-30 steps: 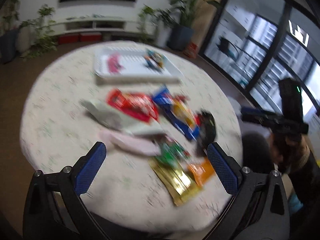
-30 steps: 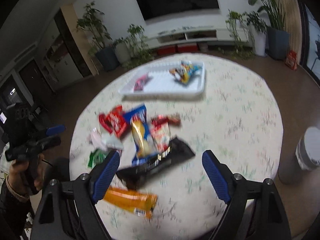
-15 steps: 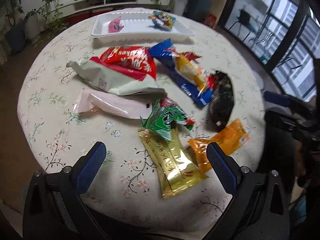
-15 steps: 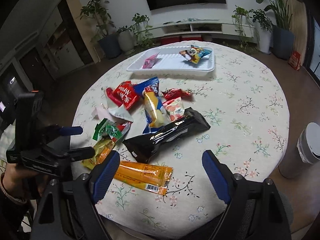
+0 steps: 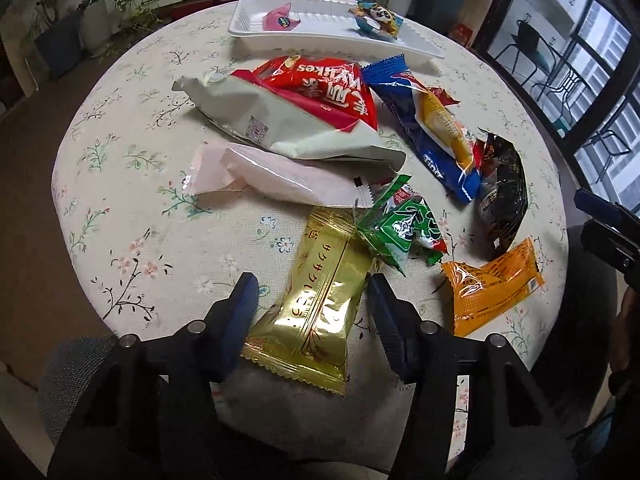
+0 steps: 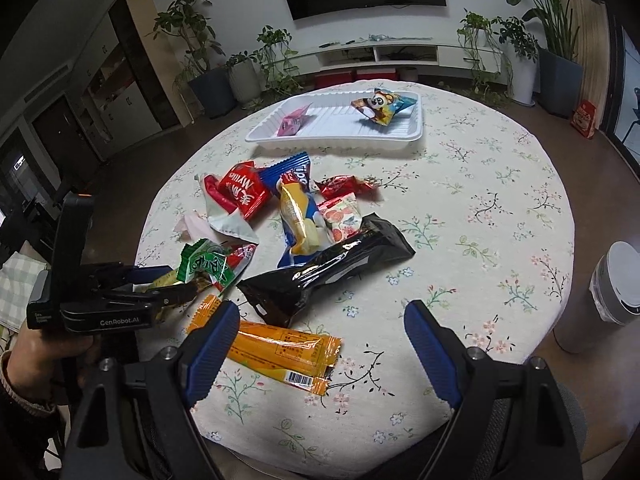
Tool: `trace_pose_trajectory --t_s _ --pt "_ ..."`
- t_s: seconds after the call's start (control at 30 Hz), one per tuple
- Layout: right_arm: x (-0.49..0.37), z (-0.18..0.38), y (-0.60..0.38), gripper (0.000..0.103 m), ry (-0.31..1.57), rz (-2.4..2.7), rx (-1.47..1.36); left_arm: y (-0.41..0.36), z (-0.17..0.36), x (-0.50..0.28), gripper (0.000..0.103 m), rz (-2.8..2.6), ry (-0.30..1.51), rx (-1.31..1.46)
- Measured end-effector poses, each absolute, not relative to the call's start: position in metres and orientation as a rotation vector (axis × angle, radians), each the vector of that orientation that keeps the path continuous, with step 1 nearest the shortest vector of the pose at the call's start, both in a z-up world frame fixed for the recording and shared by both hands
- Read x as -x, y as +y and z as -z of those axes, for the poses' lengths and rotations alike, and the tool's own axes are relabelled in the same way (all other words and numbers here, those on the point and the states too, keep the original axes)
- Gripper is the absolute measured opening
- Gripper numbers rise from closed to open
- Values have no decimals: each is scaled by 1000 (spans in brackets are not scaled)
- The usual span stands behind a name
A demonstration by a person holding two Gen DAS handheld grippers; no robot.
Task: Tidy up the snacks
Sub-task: 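Grasp the gold packet with the left tool, then grasp the black wrapper with the right tool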
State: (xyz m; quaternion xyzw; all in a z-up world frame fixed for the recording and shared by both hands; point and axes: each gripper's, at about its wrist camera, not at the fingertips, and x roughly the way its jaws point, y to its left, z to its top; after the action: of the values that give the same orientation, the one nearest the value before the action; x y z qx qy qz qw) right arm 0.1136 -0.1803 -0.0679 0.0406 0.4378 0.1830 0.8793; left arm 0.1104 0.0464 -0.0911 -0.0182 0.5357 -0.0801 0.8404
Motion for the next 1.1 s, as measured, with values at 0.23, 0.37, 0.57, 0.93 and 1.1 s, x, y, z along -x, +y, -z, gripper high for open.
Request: trace_pose_trajectory --t_s 0.23,0.37,0.57,0.93,1.1 --pt "-113 67 -175 87 910 -370 -81 44 91 -122 55 198 1142 -22" --pt "-116 68 -178 87 923 -342 -102 44 91 -120 43 212 1135 -71" --pt "-130 72 -181 87 959 -291 -192 47 91 -116 31 244 1122 -58" --pt "-164 84 -176 83 1033 -194 -308 57 91 -104 30 268 1109 -33" --pt "-176 99 -154 67 1120 -199 -224 58 91 -103 30 275 1102 -21"
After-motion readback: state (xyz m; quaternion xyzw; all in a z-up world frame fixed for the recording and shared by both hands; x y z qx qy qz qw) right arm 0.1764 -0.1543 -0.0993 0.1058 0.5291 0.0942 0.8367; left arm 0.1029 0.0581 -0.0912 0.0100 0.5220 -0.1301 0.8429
